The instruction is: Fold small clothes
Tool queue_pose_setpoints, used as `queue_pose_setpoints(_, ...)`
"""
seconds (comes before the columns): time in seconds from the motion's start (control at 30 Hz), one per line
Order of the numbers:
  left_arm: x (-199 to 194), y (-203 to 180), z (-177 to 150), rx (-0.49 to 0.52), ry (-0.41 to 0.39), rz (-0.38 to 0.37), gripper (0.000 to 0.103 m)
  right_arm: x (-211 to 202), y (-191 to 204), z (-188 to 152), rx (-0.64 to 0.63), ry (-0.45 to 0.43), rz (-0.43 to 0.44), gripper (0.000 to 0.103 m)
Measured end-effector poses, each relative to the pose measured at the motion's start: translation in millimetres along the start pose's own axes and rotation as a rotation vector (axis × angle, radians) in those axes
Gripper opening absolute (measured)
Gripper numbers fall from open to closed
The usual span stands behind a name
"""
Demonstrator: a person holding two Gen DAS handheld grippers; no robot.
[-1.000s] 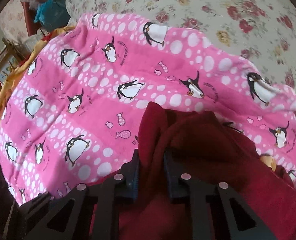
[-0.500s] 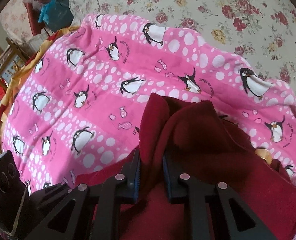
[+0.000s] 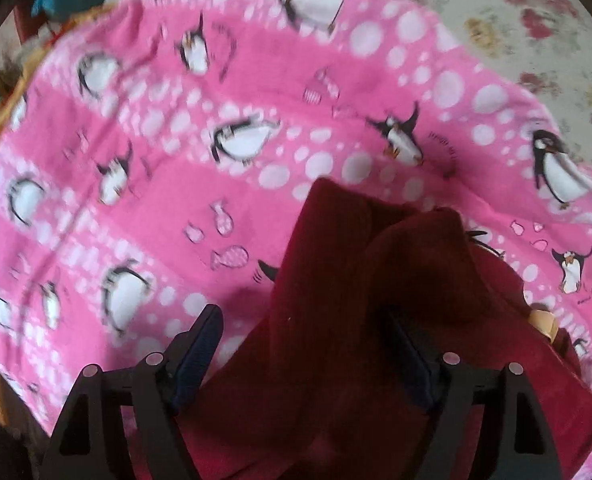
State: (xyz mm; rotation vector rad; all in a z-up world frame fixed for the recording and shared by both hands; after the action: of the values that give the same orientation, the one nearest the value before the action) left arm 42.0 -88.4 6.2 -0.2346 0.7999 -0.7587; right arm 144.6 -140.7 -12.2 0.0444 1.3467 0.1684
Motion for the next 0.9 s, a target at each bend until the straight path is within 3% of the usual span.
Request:
queue_pose_setpoints(0.1, 1, -1, 0, 0.015, 0.005, 0.016, 0.046, -1, -6, -3, -0.009, -0.036, -0.027, 0.077)
queue_pose_setpoints(0.17, 2, -3, 0, 0.031, 0.011, 0.028, 0.046, -4, -13, -5, 0.001, -0.048, -0.031, 0.059)
queue_pose_setpoints(0.2, 3, -5, 0, 0.044, 0.013, 0.043, 0.047, -8, -16, -6, 0.008, -0.058, -0.014, 0.055)
queue_pose_setpoints(0.27, 6, -8, -1, 0.063, 0.022, 0.064, 0.060, -14, -21, -10, 0.012, -0.071, 0.021, 0.040)
queue_pose_setpoints(0.3, 7, -8, -2, 0.069, 0.025, 0.067, 0.068, -18, -22, -14, 0.001, -0.086, 0.024, 0.037)
queue_pose_setpoints(0.4, 9, -14, -5, 0.106, 0.024, 0.076, 0.068, -25, -25, -21, -0.013, -0.121, 0.040, 0.032)
queue_pose_setpoints(0.47, 9, -17, -6, 0.123, 0.016, 0.068, 0.061, -30, -29, -24, 0.008, -0.135, 0.069, 0.030)
queue_pose_setpoints(0.53, 6, -19, -4, 0.123, 0.006, 0.080, 0.029, -36, -35, -29, 0.042, -0.153, 0.108, 0.028)
queue_pose_setpoints(0.67, -1, -27, 3, 0.077, -0.012, 0.014, 0.023, -59, -44, -37, 0.091, -0.194, 0.163, 0.025)
queue_pose_setpoints(0.9, -11, -102, 12, 0.218, -0.004, -0.008, 0.021, -125, -79, -62, 0.084, -0.278, 0.200, 0.024)
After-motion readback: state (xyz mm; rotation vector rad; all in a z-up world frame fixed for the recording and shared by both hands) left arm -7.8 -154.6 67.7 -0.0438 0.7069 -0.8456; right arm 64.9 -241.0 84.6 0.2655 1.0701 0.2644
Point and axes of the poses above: each gripper's, at about its wrist camera, not at the fingertips, and x roughly the way its jaws point, y to its left, z to its top, the point moved 4 cm from there along x, roughly the way its jaws point, and after that the axes turned 10 degrees about x, right-handed, at the moved point
